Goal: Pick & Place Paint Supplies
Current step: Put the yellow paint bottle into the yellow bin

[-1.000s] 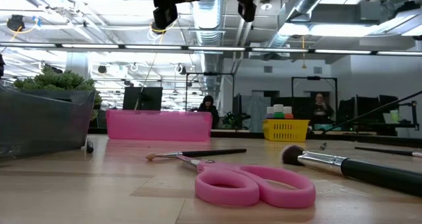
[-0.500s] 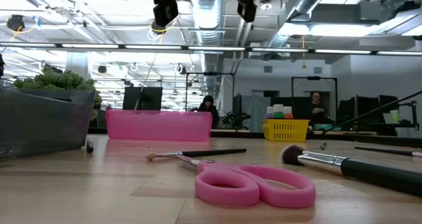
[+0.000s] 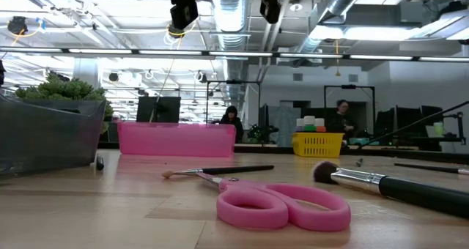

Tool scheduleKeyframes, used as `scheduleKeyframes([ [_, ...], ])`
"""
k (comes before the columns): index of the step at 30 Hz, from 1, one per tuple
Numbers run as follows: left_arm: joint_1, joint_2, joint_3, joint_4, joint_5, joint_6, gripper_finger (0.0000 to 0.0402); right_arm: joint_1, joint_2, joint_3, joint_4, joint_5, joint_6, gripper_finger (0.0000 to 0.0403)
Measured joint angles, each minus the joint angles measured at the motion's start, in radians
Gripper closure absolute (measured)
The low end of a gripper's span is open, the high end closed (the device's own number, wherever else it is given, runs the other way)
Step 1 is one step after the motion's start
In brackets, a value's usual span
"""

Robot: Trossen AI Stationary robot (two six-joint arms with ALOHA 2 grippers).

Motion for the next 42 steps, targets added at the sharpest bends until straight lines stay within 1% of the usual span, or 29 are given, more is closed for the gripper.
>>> scheduleKeyframes([
  [6, 0.000, 0.000, 0.000, -0.003, -0.001, -0.002, 0.0291, 0.003, 0.023, 0.000, 0.012, -0.002, 0.011, 0.0196],
  [9, 0.000, 0.000, 0.000, 0.000, -0.001, -0.002, 0.0291, 0.004, 0.019, 0.000, 0.020, -0.003, 0.013, 0.0204],
  [12, 0.000, 0.000, 0.000, -0.001, -0.001, -0.002, 0.0291, 0.004, 0.020, 0.000, 0.015, -0.003, 0.012, 0.0226],
  [18, 0.000, 0.000, 0.000, -0.005, -0.002, -0.011, 0.0291, 0.004, 0.020, 0.000, 0.018, -0.007, 0.001, 0.0292],
  [21, 0.000, 0.000, 0.000, -0.004, -0.002, -0.010, 0.0288, 0.004, 0.020, 0.000, 0.025, -0.008, 0.001, 0.0293],
  [24, 0.001, 0.000, 0.002, -0.003, -0.002, -0.008, 0.0271, 0.004, 0.020, 0.000, 0.036, -0.005, 0.004, 0.0293],
  [28, 0.004, -0.001, 0.005, -0.038, 0.000, -0.004, 0.0233, 0.002, 0.022, 0.000, 0.037, 0.001, 0.005, 0.0293],
  [32, 0.004, -0.026, 0.004, -0.139, 0.000, 0.002, 0.0199, -0.012, 0.021, 0.000, 0.034, 0.005, 0.017, 0.0293],
  [37, 0.004, -0.076, 0.002, -0.248, -0.002, 0.023, 0.0174, -0.040, 0.020, 0.000, 0.010, 0.005, 0.024, 0.0293],
  [39, 0.008, -0.099, 0.001, -0.269, -0.003, 0.023, 0.0168, -0.058, 0.012, 0.000, -0.042, 0.018, 0.026, 0.0293],
  [42, 0.009, -0.141, 0.001, -0.280, -0.029, 0.023, 0.0166, -0.088, -0.018, 0.000, -0.163, 0.072, 0.013, 0.0293],
])
